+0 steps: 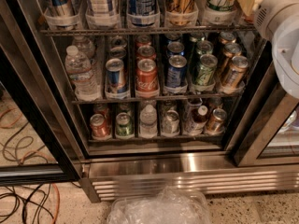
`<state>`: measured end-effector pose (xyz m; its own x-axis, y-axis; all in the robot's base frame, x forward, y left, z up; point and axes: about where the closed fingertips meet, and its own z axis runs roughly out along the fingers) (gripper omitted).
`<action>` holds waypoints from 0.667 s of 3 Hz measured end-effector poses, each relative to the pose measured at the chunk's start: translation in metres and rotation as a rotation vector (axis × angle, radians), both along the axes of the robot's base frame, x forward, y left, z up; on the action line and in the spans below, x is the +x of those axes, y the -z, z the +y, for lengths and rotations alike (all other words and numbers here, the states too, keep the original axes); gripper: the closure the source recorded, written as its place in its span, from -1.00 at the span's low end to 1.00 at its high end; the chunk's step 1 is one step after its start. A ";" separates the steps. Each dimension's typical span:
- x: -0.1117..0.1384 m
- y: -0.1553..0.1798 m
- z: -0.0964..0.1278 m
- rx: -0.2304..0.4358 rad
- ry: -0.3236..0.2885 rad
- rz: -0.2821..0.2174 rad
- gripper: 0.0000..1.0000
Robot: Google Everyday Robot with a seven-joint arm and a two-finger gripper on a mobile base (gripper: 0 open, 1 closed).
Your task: Pick coke can from top shelf of fridge
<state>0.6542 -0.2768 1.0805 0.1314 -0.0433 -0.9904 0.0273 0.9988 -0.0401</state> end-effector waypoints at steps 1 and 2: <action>0.008 0.007 0.006 0.005 -0.020 0.023 -0.26; 0.013 0.010 0.008 0.005 -0.028 0.033 0.11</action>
Offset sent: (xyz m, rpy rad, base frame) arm 0.0206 0.0077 -0.0111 0.0063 0.0466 0.0345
